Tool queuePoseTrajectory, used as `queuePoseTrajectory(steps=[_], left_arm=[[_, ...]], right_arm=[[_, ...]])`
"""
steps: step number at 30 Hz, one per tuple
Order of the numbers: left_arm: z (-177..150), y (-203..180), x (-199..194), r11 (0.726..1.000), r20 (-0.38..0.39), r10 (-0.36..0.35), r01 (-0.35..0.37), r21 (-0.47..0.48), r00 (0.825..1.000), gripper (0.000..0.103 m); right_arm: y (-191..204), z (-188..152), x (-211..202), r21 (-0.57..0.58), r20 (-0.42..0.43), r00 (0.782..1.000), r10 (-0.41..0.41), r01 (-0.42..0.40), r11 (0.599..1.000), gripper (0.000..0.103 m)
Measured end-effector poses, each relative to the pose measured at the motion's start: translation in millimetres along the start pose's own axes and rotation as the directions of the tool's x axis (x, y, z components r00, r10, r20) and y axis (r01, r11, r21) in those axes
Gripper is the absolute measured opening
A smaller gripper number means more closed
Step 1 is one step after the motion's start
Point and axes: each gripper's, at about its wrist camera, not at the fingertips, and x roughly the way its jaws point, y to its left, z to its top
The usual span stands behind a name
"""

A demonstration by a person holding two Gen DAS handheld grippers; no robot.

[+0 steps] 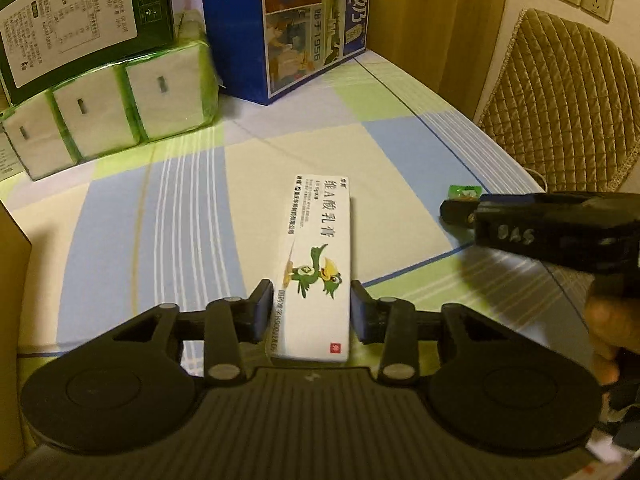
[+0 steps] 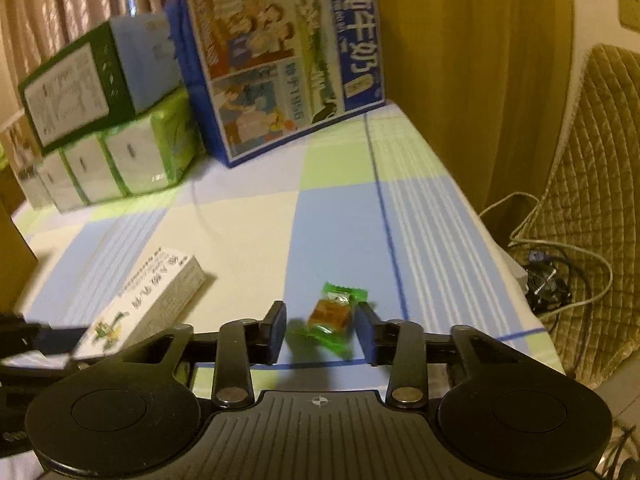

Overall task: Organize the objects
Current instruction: 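Grasp the white medicine box with the left tool while the right tool grasps the green candy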

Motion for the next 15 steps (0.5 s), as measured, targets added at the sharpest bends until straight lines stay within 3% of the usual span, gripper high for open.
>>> queuePoseTrajectory(steps=[2, 4, 9, 15], left_arm=[[3.1, 2.3, 2.1, 1.000, 0.002, -0.005, 0.005, 0.000, 1.000, 0.039], [6.2, 1.4, 4.2, 1.000, 0.004, -0.009, 0.009, 0.008, 1.000, 0.039], [8.3, -0.4, 11.3, 0.999, -0.011, -0.013, 0.013, 0.031, 1.000, 0.038], [-6.1, -5.0, -4.4, 0.998, -0.038, -0.035, 0.037, 0.052, 0.999, 0.033]], right_arm=[[5.9, -1.8, 1.8, -0.030, 0.005, 1.000, -0.011, 0.011, 0.999, 0.032], [9.4, -3.7, 1.7, -0.051, 0.004, 1.000, -0.022, 0.022, 0.998, 0.022], [13.7, -12.4, -9.6, -0.060, -0.020, 1.000, -0.023, 0.022, 0.998, 0.019], [18.6, -28.0, -36.2, 0.034, -0.093, 0.995, 0.023, -0.019, 0.999, 0.019]])
